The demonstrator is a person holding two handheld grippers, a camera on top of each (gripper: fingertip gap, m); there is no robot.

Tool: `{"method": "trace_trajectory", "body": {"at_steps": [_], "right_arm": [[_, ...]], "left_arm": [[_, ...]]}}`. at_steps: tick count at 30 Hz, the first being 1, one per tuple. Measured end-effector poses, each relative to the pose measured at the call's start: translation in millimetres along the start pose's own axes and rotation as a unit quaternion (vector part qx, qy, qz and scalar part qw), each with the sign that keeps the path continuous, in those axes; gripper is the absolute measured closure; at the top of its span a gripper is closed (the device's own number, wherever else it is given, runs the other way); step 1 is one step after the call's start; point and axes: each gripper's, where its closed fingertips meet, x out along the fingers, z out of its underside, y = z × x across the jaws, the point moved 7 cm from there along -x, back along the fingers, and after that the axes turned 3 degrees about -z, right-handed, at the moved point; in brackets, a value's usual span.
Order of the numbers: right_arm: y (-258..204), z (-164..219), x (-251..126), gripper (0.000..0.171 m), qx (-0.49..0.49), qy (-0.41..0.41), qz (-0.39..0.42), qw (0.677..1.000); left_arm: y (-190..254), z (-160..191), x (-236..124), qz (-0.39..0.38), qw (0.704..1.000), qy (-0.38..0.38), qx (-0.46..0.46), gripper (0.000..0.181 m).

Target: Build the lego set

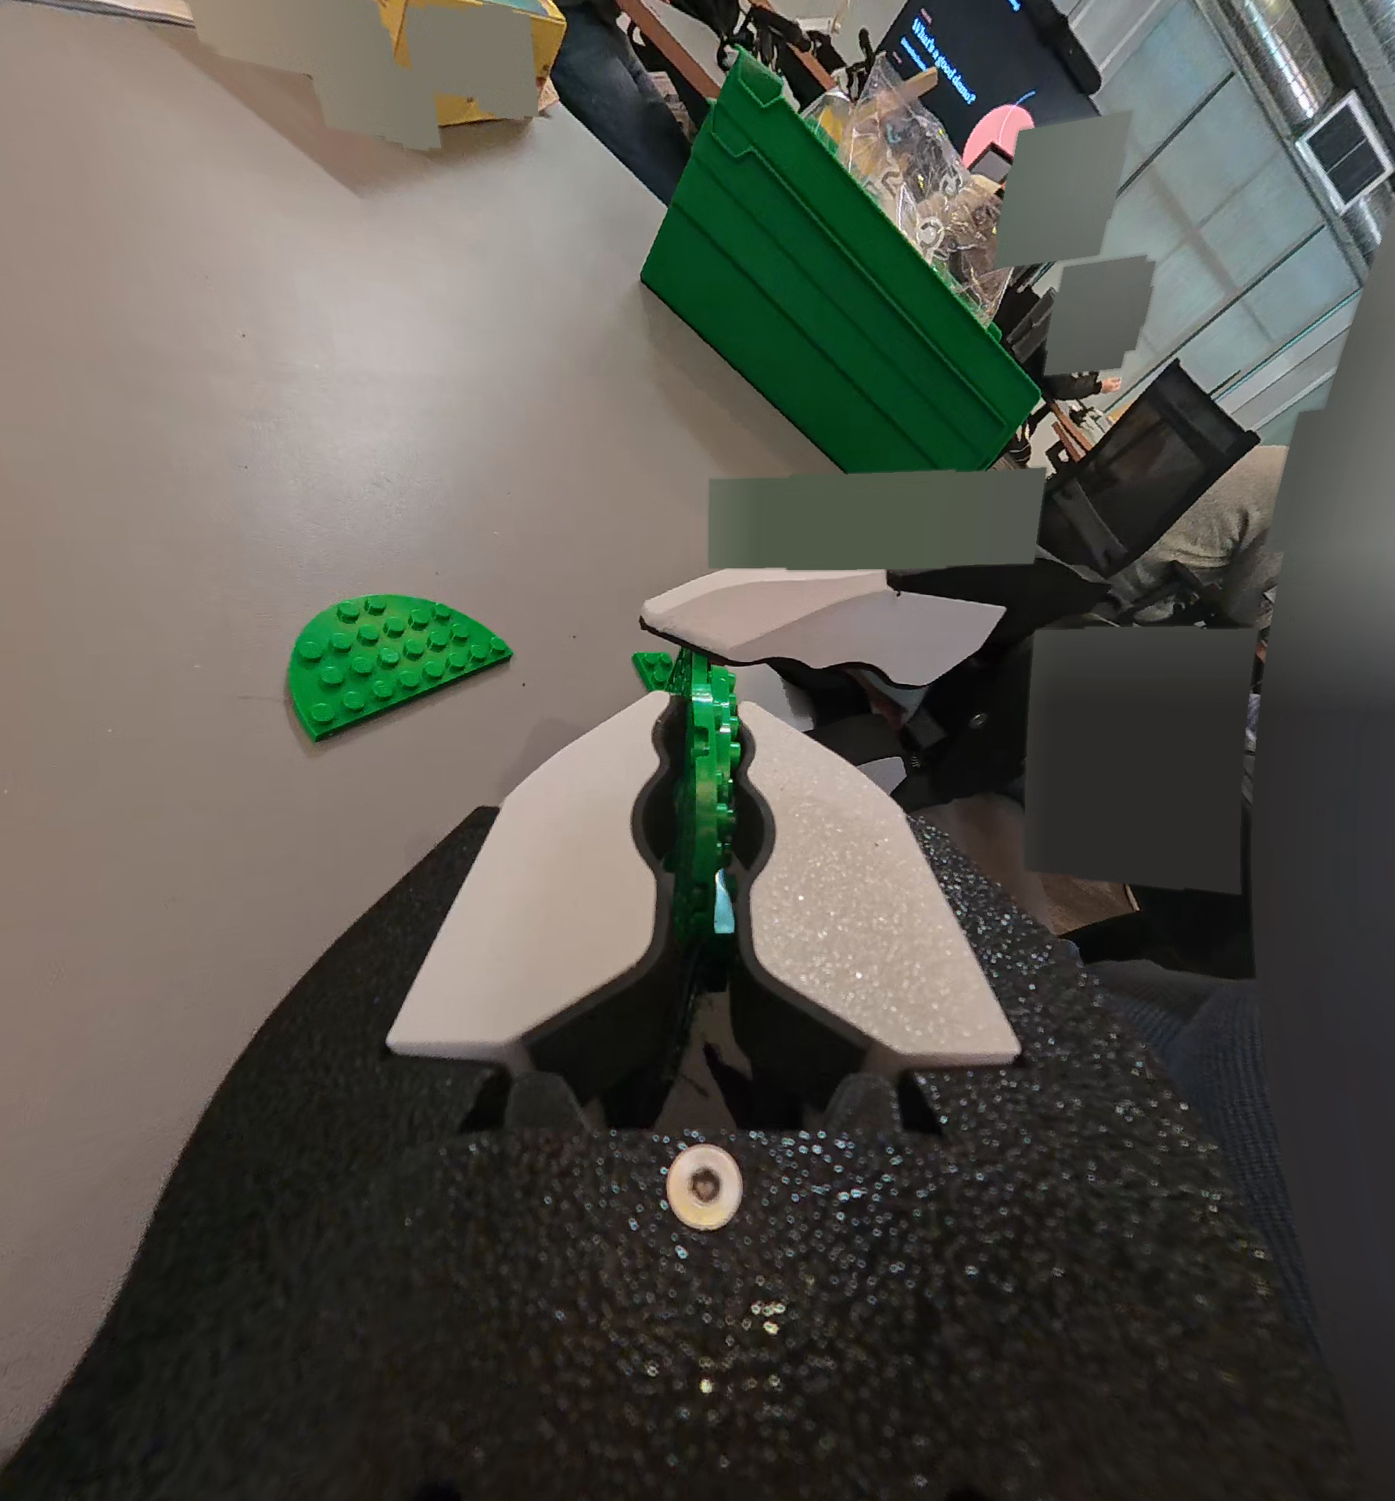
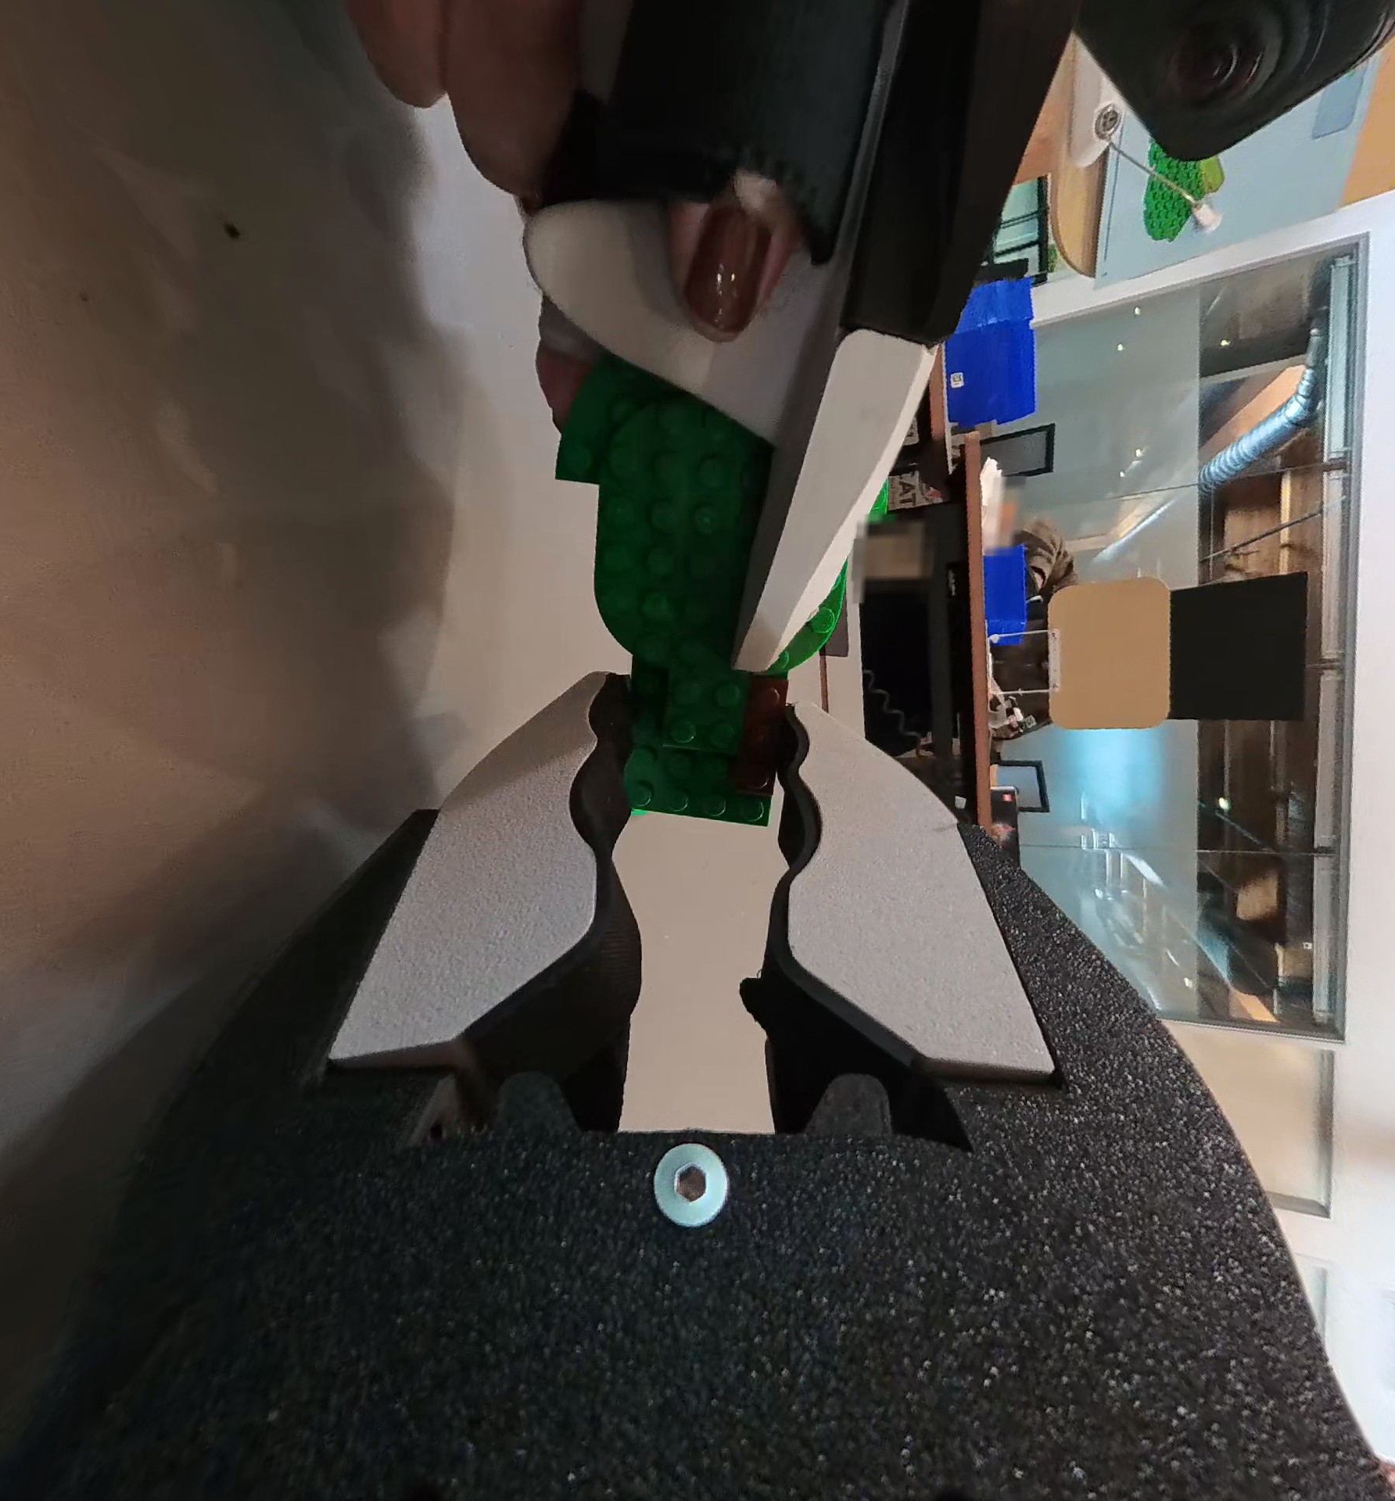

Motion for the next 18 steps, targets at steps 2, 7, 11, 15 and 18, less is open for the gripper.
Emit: {"method": "trace_trajectory", "body": {"at_steps": [2,7,11,15,18], "right_arm": [[0,0,0,0.136,-0.006,0.000,0.002,1.000],[0,0,-2,0.136,-0.025,0.002,0.015,1.000],[-2,-4,-2,0.139,-0.065,0.001,0.035,0.997],[1,-2,0,0.138,-0.003,0.010,0.009,1.000],[-2,1,4,0.138,0.011,0.002,-0.014,1.000]], "left_arm": [[0,0,0,0.002,1.000,0.000,-0.003,0.173],[-1,0,-1,0.010,1.000,0.005,-0.014,0.173],[-8,0,-3,0.026,0.998,0.011,-0.064,0.174],[-8,0,0,-0.005,0.999,0.011,-0.053,0.173],[-11,2,3,-0.022,0.999,0.006,-0.049,0.174]]}}
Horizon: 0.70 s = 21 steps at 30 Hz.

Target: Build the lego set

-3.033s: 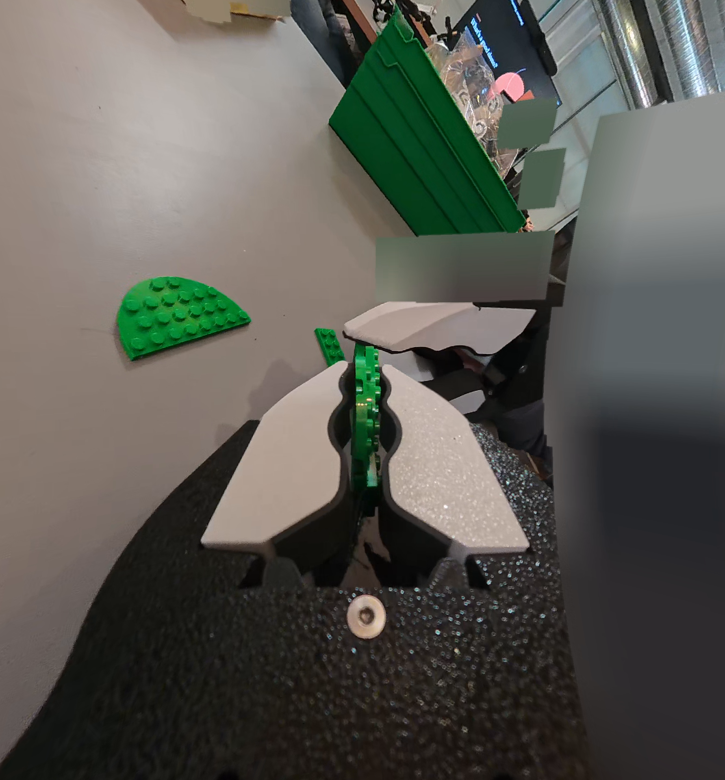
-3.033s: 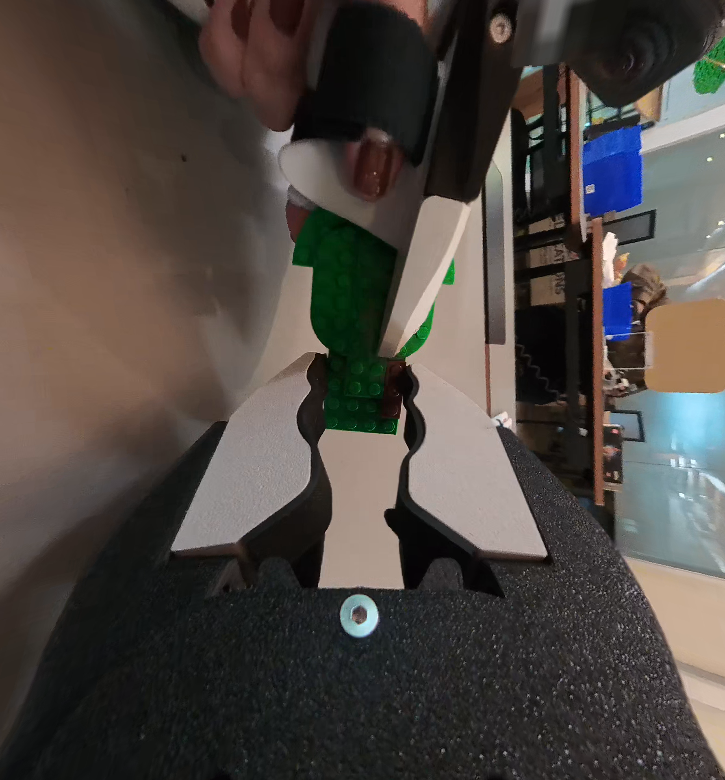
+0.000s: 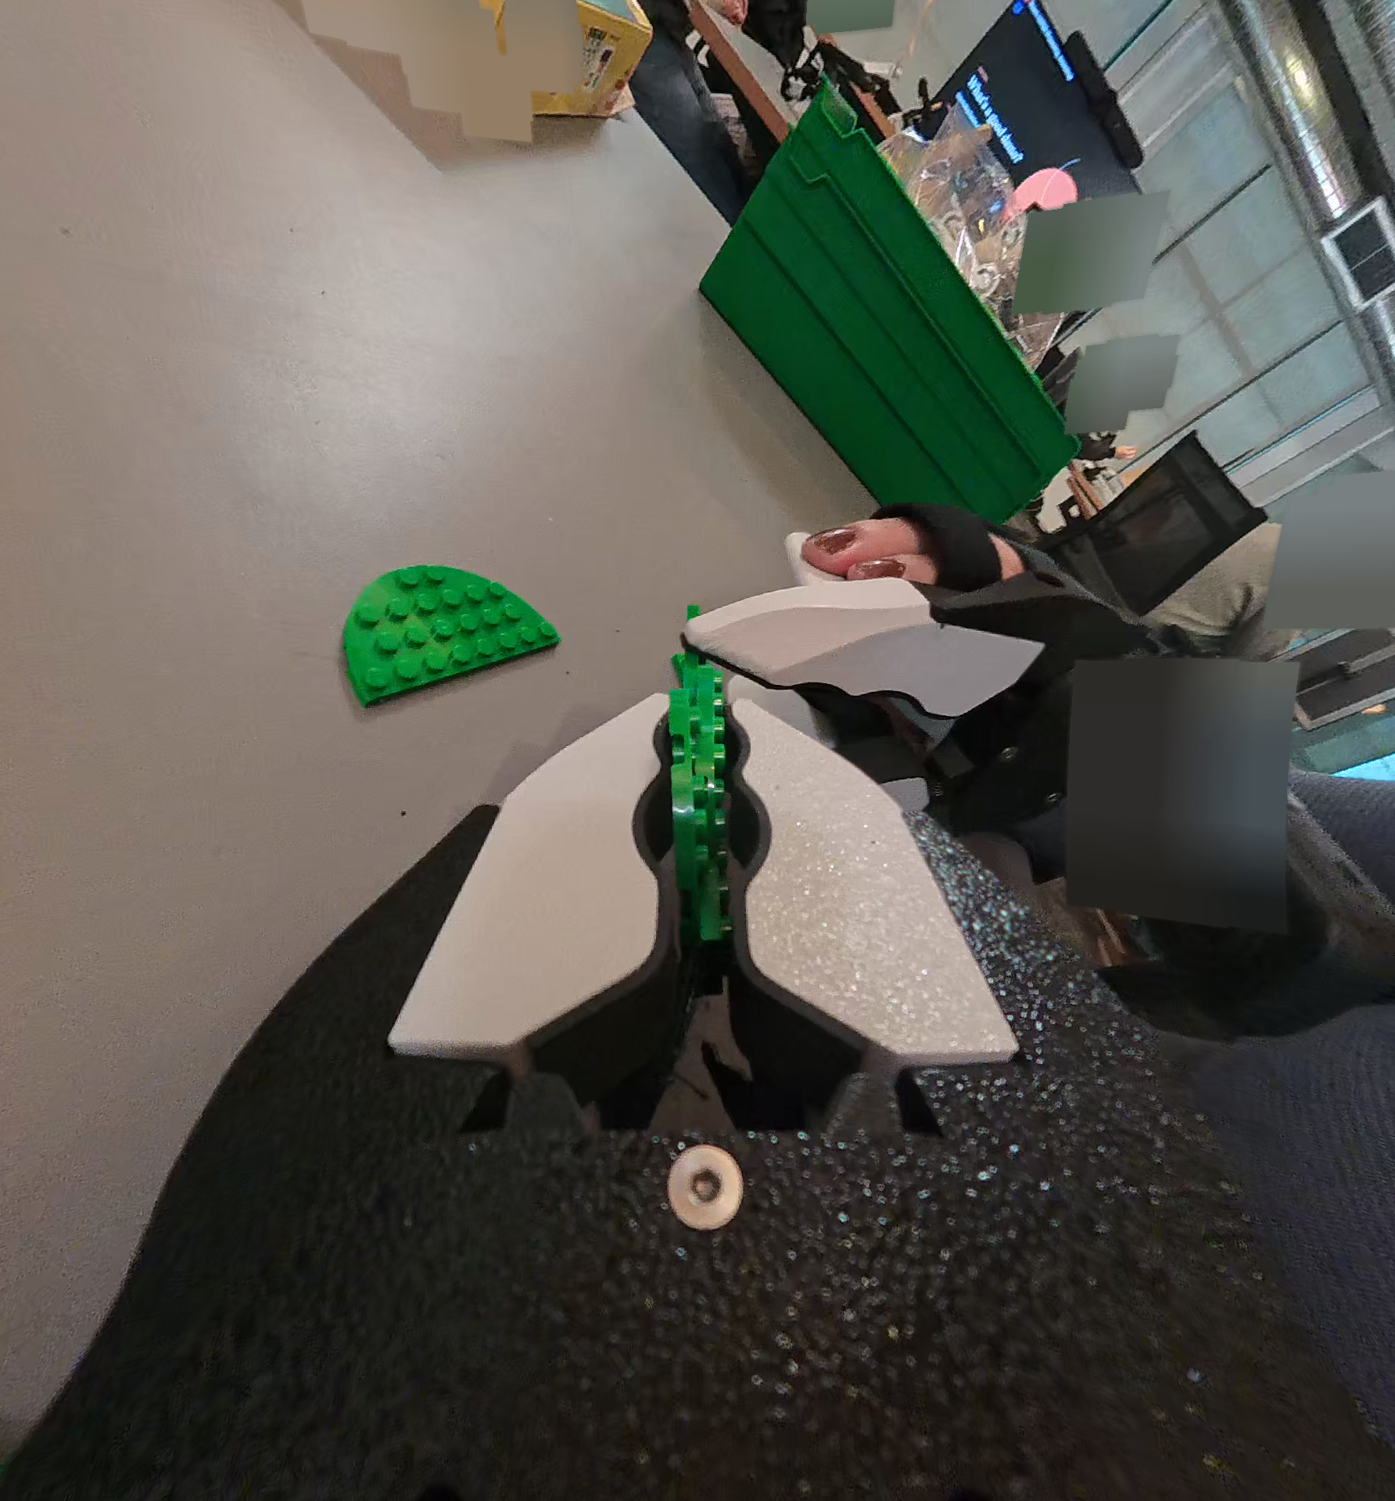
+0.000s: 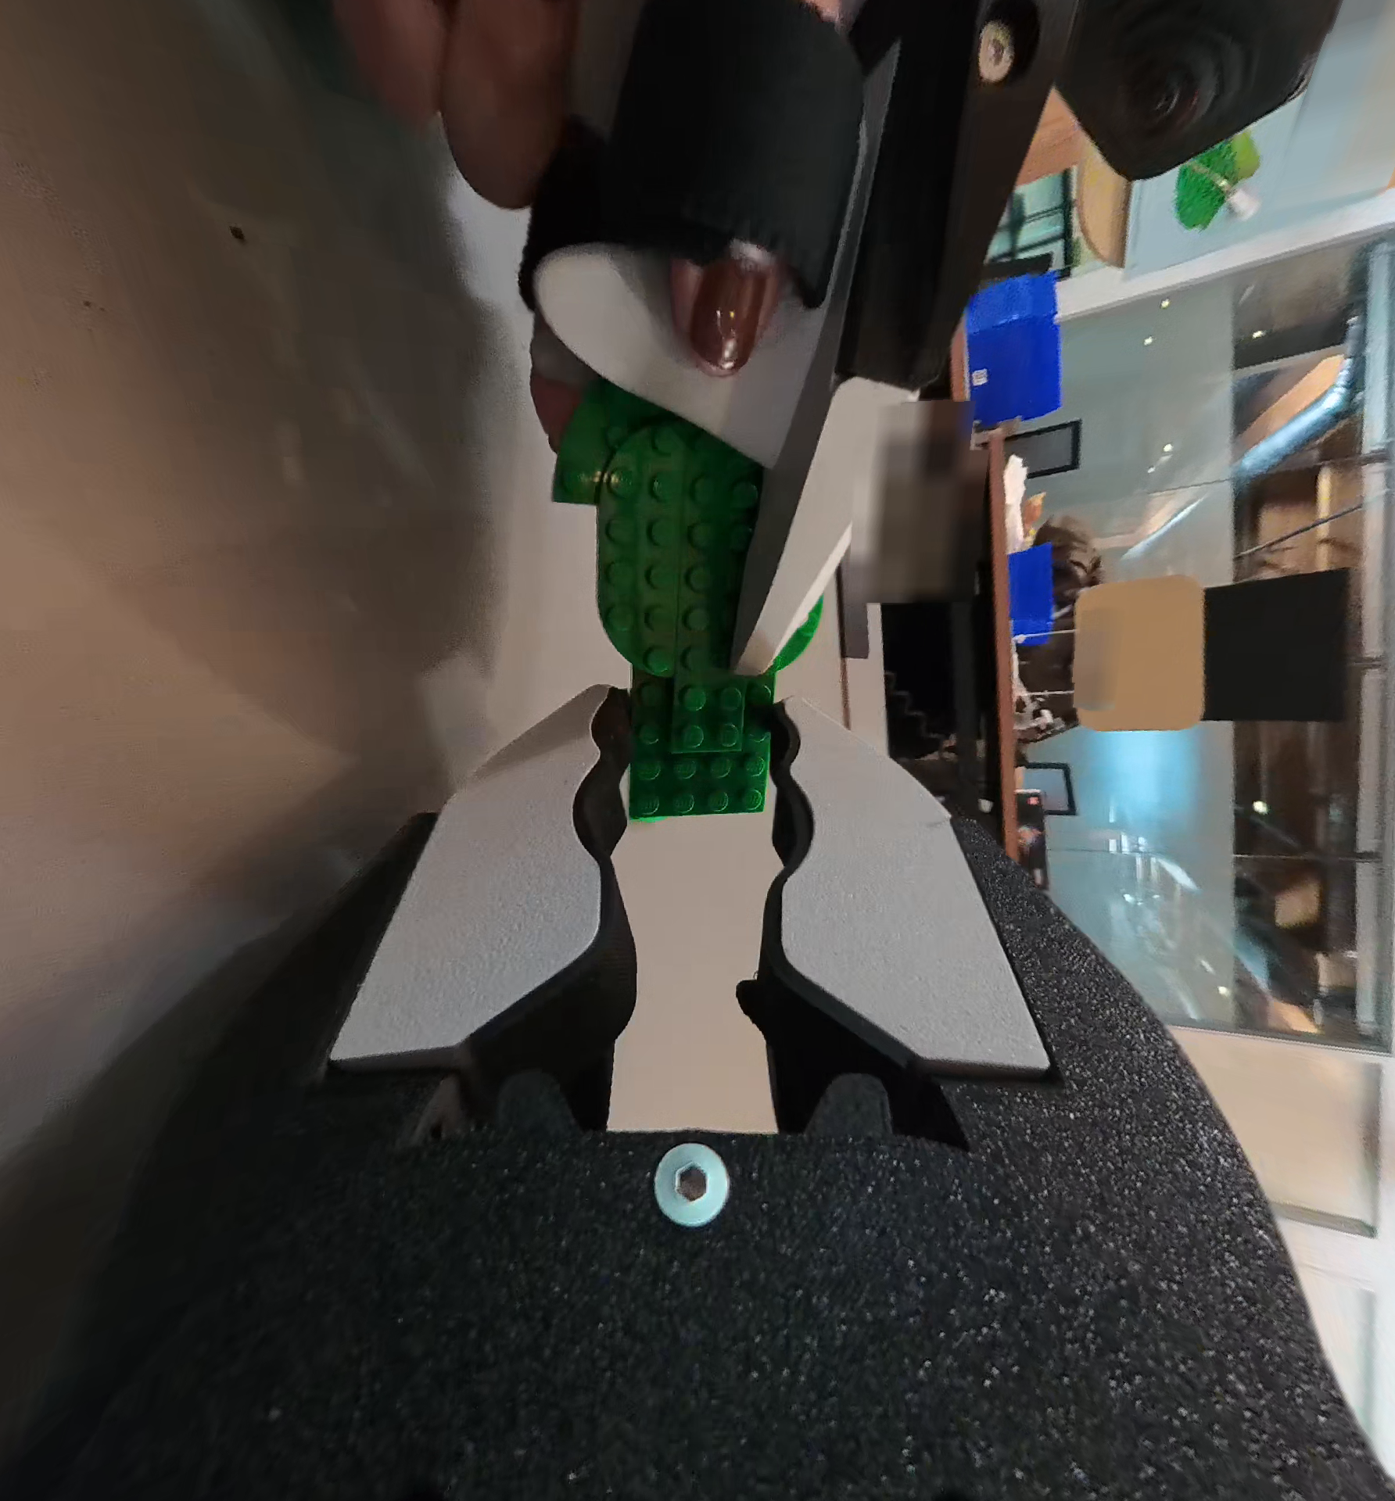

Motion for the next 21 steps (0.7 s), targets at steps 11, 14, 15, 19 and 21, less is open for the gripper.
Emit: {"method": "trace_trajectory", "body": {"at_steps": [11,14,15,19,21], "right_arm": [[19,10,-10,0.117,0.159,0.066,-0.061,0.983],[21,6,-11,0.109,0.156,0.049,-0.070,0.984],[20,4,-11,0.110,0.150,0.042,-0.075,0.985],[18,0,-13,0.133,0.125,0.036,-0.077,0.988],[20,2,-15,0.133,0.140,0.040,-0.083,0.986]], "left_arm": [[-4,-9,-11,0.037,0.999,0.026,-0.014,0.174],[3,-6,-9,0.083,0.996,0.008,-0.022,0.174],[6,-6,-8,0.101,0.995,0.004,-0.024,0.174],[10,-5,-7,0.125,0.992,-0.004,-0.029,0.174],[10,-9,-10,0.135,0.990,0.002,-0.044,0.151]]}}
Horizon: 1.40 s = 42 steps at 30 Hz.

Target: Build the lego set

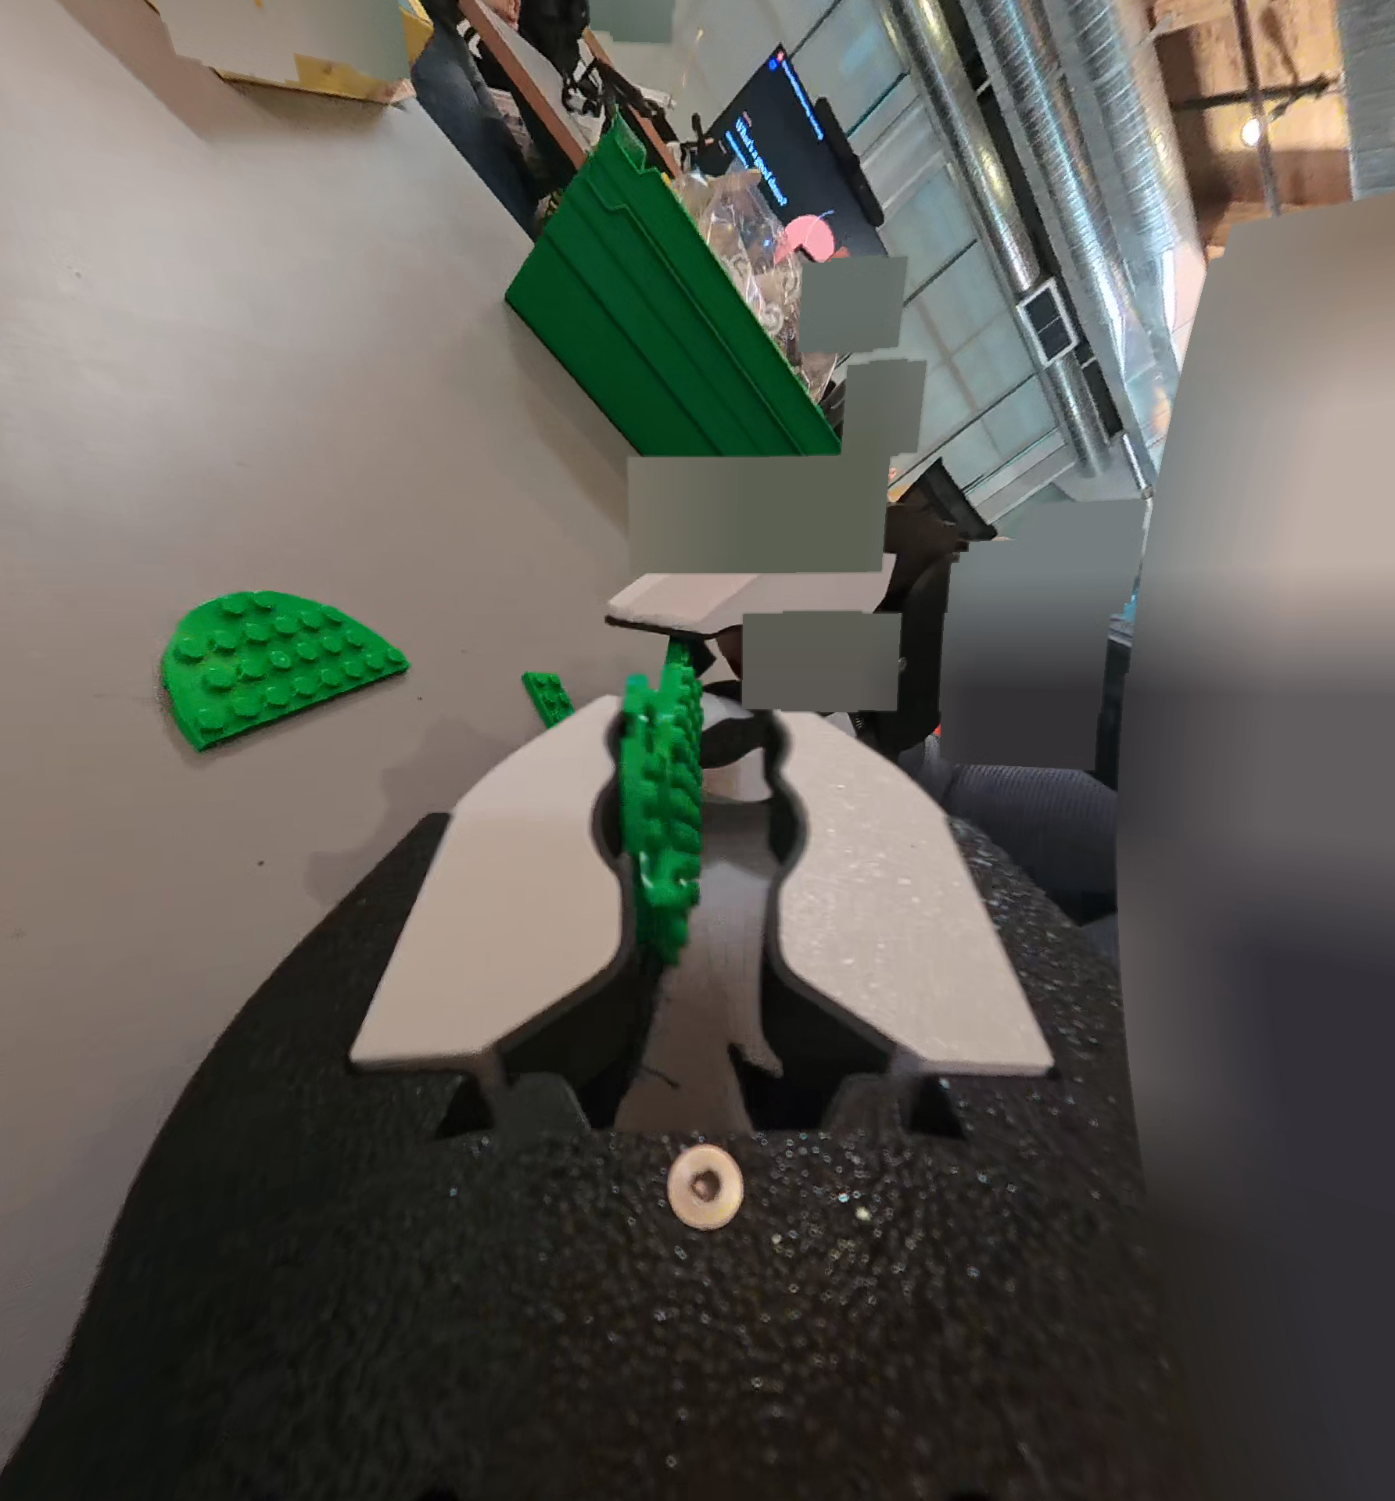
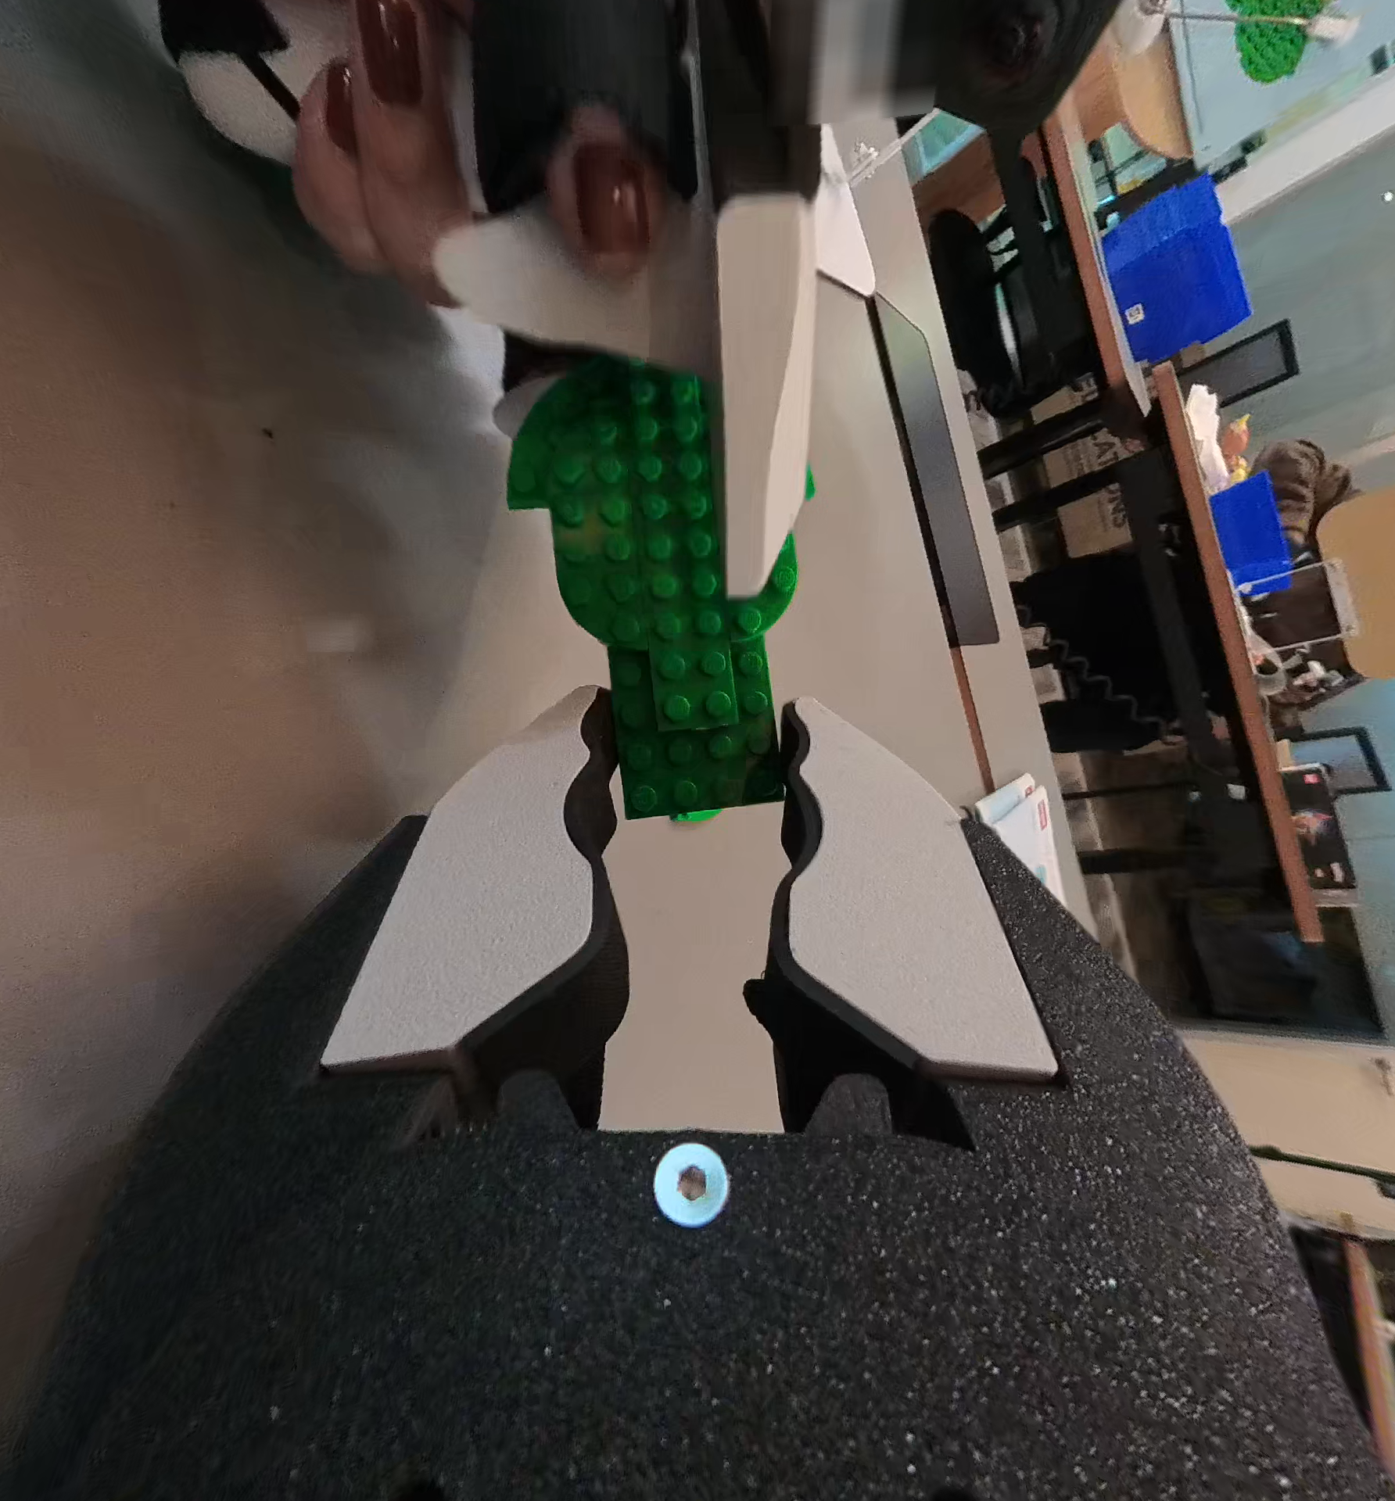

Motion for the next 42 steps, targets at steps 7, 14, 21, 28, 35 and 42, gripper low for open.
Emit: {"method": "trace_trajectory", "body": {"at_steps": [7,14,21,28,35,42], "right_arm": [[10,8,-8,0.134,0.020,0.007,0.011,1.000],[9,11,-10,0.134,0.003,0.021,0.019,1.000],[16,9,-12,0.134,0.003,0.032,0.077,0.996],[20,2,-14,0.134,0.015,0.045,0.147,0.988],[20,2,-13,0.134,0.024,0.052,0.139,0.989],[16,6,-18,0.122,0.152,0.152,-0.048,0.975]], "left_arm": [[-9,-7,-20,-0.029,0.999,-0.010,0.011,0.158],[-4,2,-16,0.022,0.998,-0.052,0.004,0.147],[4,-1,-5,-0.012,0.996,-0.012,0.086,0.164],[14,-9,-6,-0.013,0.988,0.057,0.141,0.162],[17,-8,-5,-0.034,0.983,0.059,0.170,0.172],[14,-2,-7,-0.024,0.980,0.010,0.195,0.172]]}}
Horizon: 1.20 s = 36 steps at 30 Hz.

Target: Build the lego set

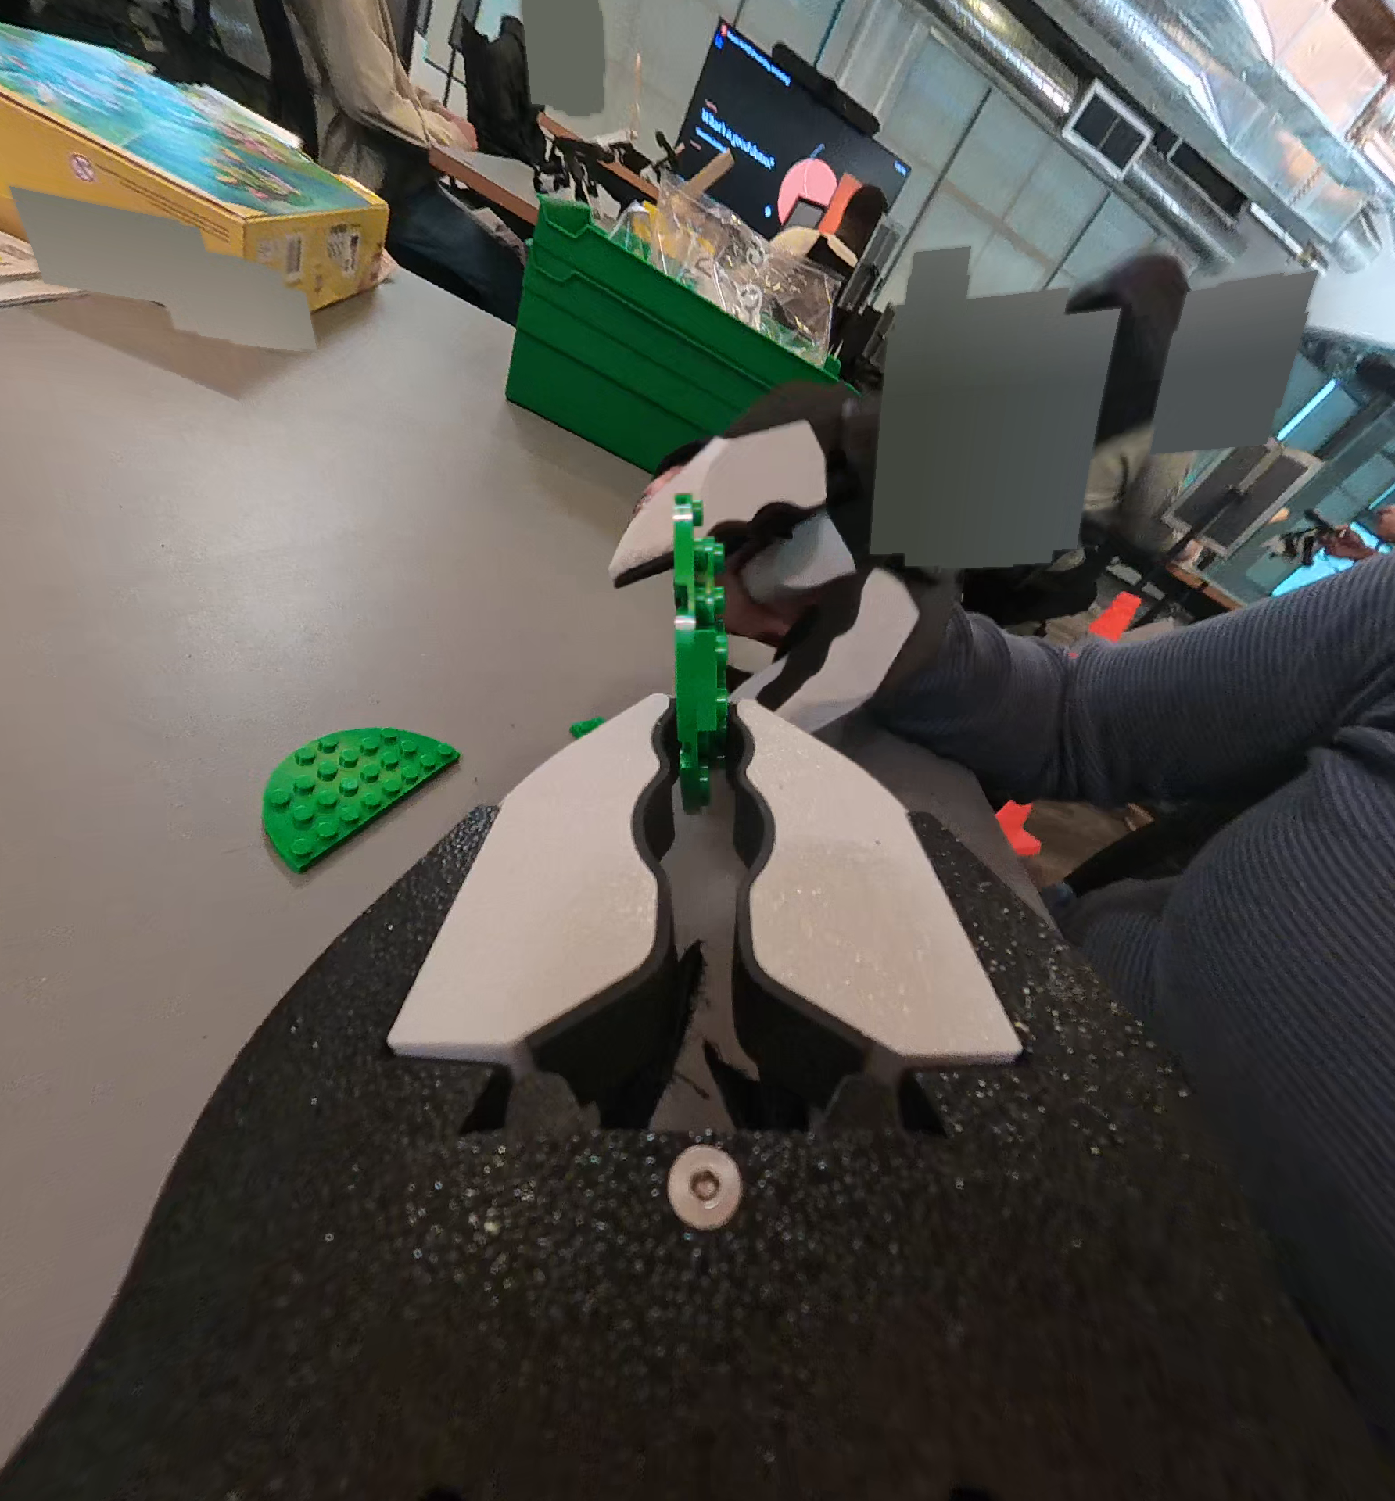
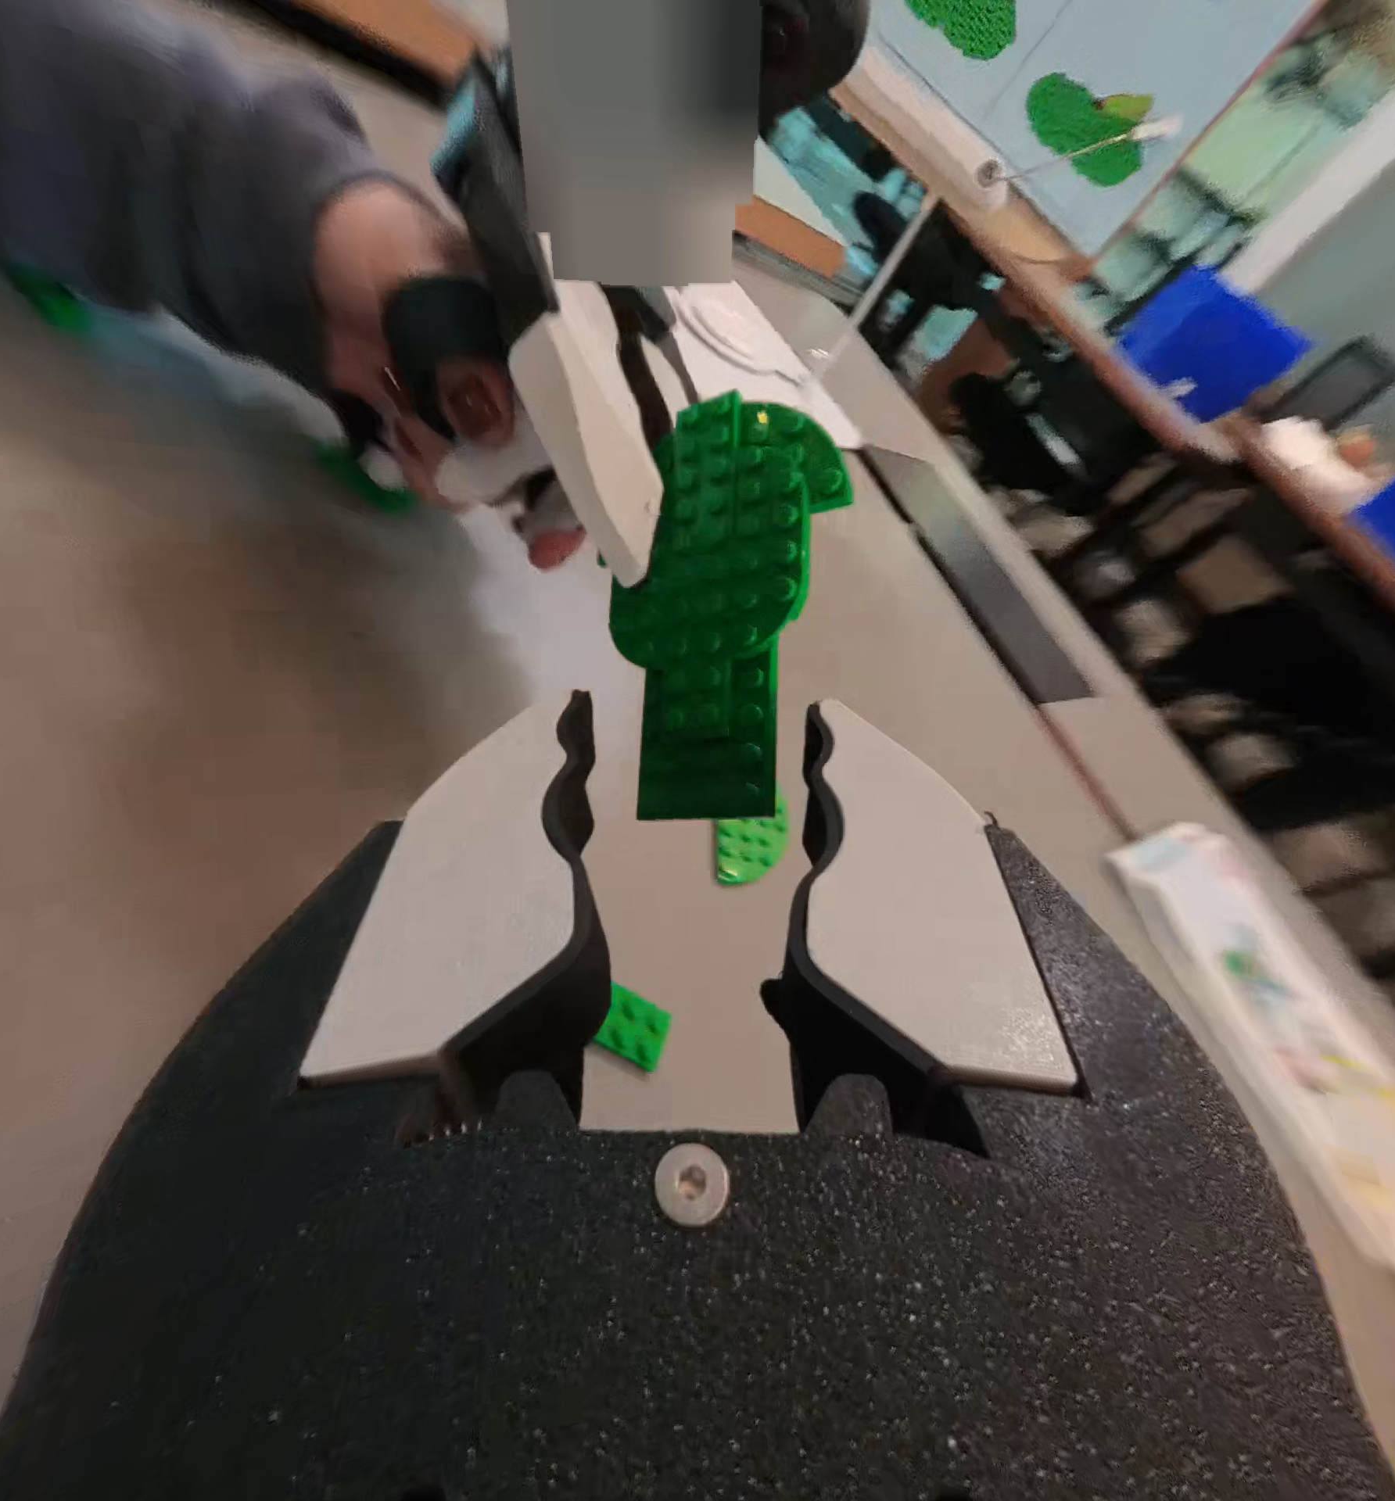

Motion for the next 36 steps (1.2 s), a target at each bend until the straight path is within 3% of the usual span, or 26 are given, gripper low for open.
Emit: {"method": "trace_trajectory", "body": {"at_steps": [4,7,13,22,24,28,36], "right_arm": [[8,-7,-9,0.131,0.168,0.092,-0.094,0.977],[10,-8,-11,0.145,0.214,0.106,-0.121,0.964],[5,-7,-7,0.164,0.210,0.067,-0.135,0.966],[5,-10,-10,0.165,0.098,0.041,-0.051,0.993],[5,-8,-9,0.165,0.119,0.048,-0.066,0.990],[9,-4,-9,0.164,0.248,0.092,-0.139,0.954],[8,-6,-9,0.164,0.271,0.100,-0.159,0.944]], "left_arm": [[4,6,3,-0.003,0.998,-0.039,0.040,0.173],[7,11,8,-0.001,0.996,-0.065,0.066,0.173],[10,13,12,-0.001,0.995,-0.075,0.072,0.173],[6,12,16,0.003,0.998,-0.057,-0.037,0.173],[7,13,16,0.004,0.998,-0.060,-0.020,0.173],[10,12,15,-0.002,0.997,-0.056,0.046,0.173],[13,12,16,0.003,0.996,-0.053,0.065,0.173]]}}
